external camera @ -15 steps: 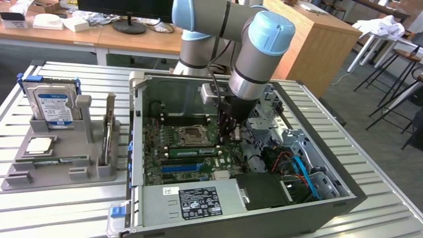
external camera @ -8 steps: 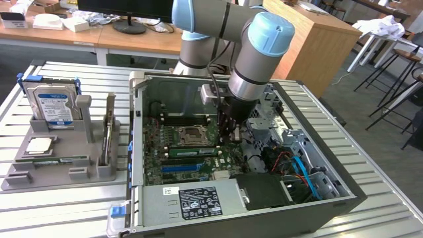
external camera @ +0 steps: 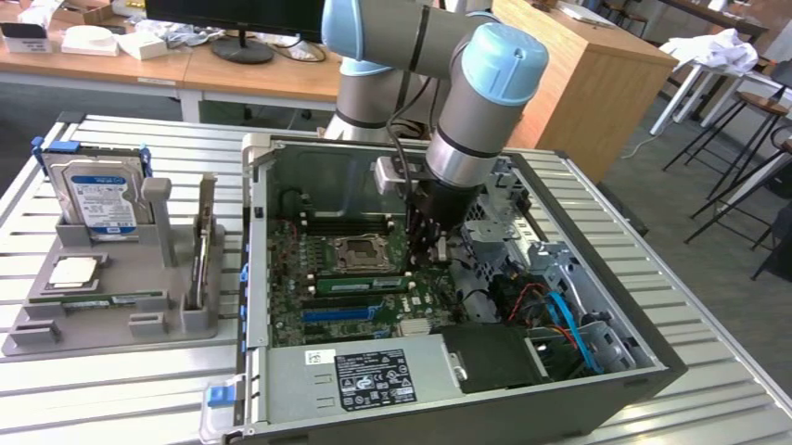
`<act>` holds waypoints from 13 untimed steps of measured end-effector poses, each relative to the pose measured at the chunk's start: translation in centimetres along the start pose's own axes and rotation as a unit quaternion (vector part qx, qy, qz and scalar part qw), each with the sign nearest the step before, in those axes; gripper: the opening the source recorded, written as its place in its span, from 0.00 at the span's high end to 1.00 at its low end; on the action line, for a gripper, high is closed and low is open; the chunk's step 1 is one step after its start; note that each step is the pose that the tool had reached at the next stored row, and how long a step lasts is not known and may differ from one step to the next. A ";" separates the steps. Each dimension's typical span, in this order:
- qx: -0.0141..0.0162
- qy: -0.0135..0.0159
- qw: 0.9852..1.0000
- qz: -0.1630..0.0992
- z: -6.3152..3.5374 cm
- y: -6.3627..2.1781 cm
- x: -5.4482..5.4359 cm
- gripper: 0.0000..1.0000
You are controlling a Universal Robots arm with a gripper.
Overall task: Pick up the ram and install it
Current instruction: 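Press down the ram until it locks into place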
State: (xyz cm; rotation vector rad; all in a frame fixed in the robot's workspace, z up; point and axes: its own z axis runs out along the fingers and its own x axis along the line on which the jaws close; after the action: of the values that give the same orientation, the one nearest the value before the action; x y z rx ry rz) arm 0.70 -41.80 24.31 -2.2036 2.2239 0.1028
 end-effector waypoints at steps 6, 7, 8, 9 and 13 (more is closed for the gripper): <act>0.000 0.000 1.000 0.000 0.20 0.00 0.0 0.90; 0.000 0.000 1.000 0.000 0.31 -0.01 0.0 0.90; 0.000 0.000 1.000 0.000 0.42 -0.01 0.0 0.90; 0.000 0.000 1.000 0.000 0.53 -0.02 0.0 0.90; 0.000 0.000 1.000 0.000 0.92 -0.03 0.0 0.90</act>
State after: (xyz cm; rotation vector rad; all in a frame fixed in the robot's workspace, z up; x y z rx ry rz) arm 0.70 -41.80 23.38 -2.2036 2.2241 0.1027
